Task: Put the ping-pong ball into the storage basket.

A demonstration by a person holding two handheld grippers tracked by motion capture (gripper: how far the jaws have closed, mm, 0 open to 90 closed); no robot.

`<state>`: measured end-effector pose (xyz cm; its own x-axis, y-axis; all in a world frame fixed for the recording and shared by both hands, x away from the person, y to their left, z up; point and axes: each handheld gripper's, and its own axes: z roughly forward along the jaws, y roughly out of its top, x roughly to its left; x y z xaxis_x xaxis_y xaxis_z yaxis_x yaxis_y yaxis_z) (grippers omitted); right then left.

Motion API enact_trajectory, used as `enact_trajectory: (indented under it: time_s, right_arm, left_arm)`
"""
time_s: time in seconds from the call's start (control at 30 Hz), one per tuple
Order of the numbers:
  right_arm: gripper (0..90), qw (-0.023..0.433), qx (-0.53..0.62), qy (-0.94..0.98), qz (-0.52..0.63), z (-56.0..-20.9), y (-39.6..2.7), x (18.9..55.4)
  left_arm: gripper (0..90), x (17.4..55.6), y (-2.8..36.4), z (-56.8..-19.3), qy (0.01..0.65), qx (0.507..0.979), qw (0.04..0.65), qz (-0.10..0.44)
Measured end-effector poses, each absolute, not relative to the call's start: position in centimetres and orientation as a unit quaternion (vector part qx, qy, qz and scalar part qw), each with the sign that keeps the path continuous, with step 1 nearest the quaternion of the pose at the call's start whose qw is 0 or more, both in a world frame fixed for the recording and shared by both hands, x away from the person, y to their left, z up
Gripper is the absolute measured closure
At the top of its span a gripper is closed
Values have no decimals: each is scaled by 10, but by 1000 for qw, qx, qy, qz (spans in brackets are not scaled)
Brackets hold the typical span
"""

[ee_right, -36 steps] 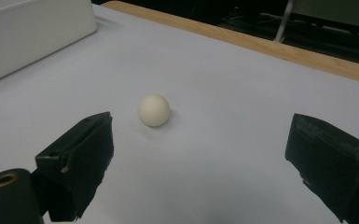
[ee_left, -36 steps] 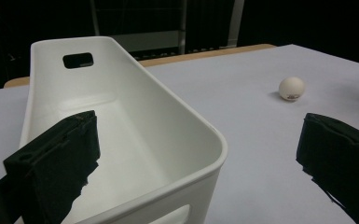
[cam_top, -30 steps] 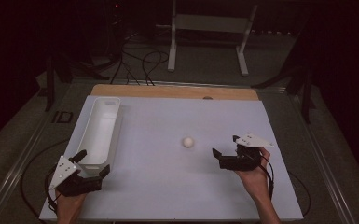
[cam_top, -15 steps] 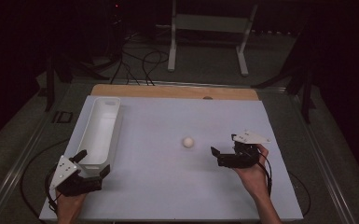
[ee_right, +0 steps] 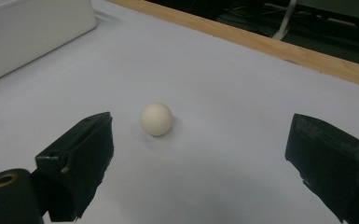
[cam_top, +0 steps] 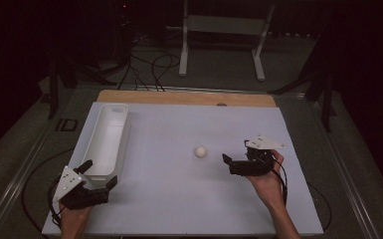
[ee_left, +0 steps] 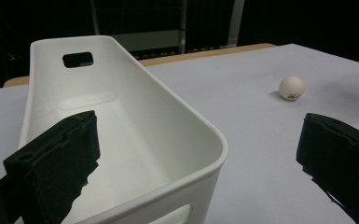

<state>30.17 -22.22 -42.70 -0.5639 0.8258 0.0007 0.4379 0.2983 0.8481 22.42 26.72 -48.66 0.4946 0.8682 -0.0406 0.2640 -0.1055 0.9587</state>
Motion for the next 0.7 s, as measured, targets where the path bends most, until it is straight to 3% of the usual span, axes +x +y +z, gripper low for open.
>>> enact_trajectory:
  time_s: [0.7]
  right_arm:
    - [71,219,403,785,416,-418,-211,312]
  left_arm:
    - [0,224,267,-487,413,686,526,287]
